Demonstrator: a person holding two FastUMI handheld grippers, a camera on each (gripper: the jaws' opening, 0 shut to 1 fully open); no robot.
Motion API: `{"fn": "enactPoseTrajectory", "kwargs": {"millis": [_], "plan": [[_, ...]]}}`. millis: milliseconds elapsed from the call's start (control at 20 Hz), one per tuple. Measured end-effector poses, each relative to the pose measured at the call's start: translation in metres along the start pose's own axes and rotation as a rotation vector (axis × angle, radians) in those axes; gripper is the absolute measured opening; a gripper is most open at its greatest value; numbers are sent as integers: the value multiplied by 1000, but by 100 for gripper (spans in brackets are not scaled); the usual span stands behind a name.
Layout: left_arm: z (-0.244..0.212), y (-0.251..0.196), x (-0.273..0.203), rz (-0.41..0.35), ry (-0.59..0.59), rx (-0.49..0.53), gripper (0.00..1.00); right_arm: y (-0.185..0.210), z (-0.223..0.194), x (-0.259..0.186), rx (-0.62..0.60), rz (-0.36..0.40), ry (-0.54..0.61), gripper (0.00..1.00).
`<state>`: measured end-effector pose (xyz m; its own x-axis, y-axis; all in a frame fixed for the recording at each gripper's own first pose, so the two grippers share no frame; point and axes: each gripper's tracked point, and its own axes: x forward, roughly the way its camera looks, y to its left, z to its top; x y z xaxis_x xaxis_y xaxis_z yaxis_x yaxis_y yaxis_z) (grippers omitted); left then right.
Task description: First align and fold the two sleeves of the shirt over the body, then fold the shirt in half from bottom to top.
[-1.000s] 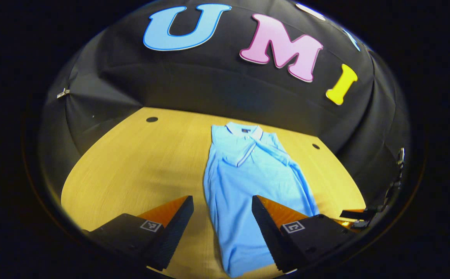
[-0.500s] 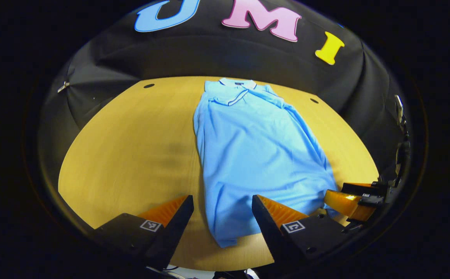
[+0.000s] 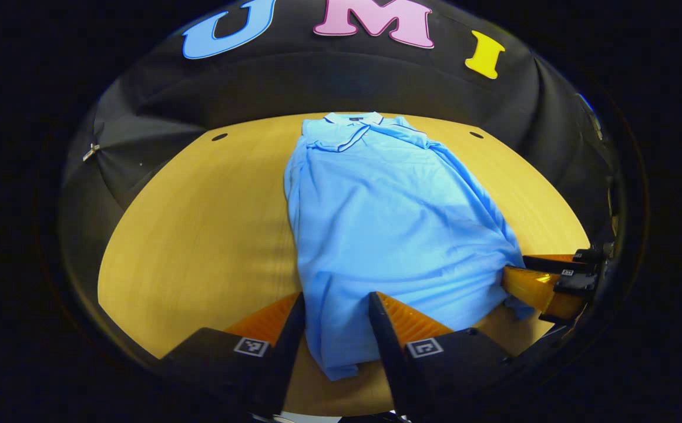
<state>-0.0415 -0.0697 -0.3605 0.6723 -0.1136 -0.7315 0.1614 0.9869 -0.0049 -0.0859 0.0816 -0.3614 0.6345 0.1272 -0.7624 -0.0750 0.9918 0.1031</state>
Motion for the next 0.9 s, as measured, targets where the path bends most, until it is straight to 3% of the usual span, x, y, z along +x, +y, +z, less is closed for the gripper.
{"fn": "enactPoseTrajectory", "kwargs": {"millis": [50, 100, 150, 200, 250, 300, 350, 450, 500, 600, 650, 700, 800, 900], "plan": [[0, -3, 2, -5, -4, 3, 60, 3, 1, 1, 1, 16, -4, 32], [1, -6, 4, -11, -6, 7, 59, 5, 2, 0, -5, 32, -3, 19], [4, -8, 6, -18, -12, 8, 36, 6, 3, 2, -6, 51, -15, 19], [6, -10, 7, -24, -16, 0, 27, 6, 4, 0, 27, 54, -18, 17], [7, -11, 8, -27, -16, -13, 17, 6, 2, 1, 47, 66, -23, 8], [9, -11, 10, -33, -16, -27, 13, 10, 4, 3, 41, 79, -28, 2], [10, -12, 9, -43, -15, -42, 8, 11, 5, 2, 25, 89, -32, 2], [10, -12, 8, -59, -7, -66, 7, 13, 19, -5, 25, 112, -94, 7], [12, -10, 6, -52, 0, -59, 6, 17, 38, -13, 21, 126, -160, 2], [28, -13, -3, -58, -47, -23, 6, 20, 56, -17, -56, 132, -224, 7], [39, -16, -7, -69, -68, -26, 6, 23, 59, -17, -80, 139, -234, 1], [52, -19, -12, -83, -86, -39, 6, 25, 63, -15, -80, 149, -232, 13], [79, -20, -17, -93, -118, -67, 6, 23, 83, -11, -75, 144, -253, 13], [109, -18, -14, -98, -141, -92, 6, 18, 108, -7, -82, 134, -287, 2]]}}
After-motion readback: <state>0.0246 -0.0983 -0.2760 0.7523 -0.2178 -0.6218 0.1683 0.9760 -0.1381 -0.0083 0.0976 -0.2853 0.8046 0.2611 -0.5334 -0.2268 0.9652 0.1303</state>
